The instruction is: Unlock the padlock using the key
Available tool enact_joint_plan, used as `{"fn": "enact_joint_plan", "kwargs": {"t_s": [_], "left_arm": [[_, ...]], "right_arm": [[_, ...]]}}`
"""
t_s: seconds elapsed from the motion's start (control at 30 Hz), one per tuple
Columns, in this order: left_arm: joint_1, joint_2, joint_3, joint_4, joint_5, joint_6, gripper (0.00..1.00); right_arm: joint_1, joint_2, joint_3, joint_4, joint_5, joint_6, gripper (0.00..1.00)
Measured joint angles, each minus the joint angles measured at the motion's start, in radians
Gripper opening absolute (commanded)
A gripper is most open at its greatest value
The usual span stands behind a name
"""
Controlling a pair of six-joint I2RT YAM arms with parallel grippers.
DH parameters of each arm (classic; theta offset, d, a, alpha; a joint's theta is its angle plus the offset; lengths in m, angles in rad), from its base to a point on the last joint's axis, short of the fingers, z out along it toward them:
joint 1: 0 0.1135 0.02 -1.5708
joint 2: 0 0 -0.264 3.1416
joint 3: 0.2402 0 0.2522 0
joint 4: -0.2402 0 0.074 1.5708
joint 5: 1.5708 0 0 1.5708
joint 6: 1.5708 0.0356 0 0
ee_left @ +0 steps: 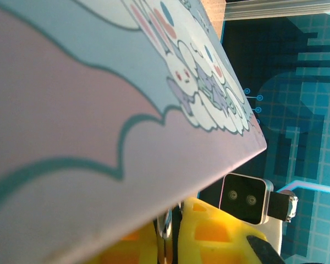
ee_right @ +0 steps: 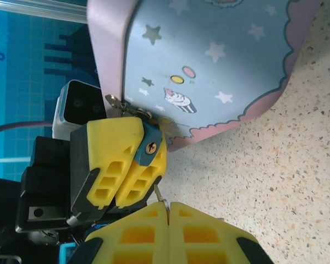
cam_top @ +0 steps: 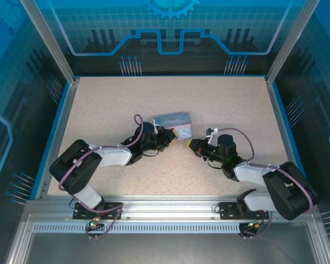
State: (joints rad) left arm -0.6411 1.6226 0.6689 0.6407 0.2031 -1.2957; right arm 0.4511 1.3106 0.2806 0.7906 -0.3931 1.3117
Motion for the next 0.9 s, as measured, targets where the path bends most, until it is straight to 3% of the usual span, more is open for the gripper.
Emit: {"fn": "enact_joint_plan", "kwargs": {"t_s": [0.9], "left_arm": [[0.008,0.04,-0.037,0.217,-0.008,-0.183,0.0]], "right_arm": [[0.008,0.083,0.002,0.191,0.06,0.143,0.0]]}}
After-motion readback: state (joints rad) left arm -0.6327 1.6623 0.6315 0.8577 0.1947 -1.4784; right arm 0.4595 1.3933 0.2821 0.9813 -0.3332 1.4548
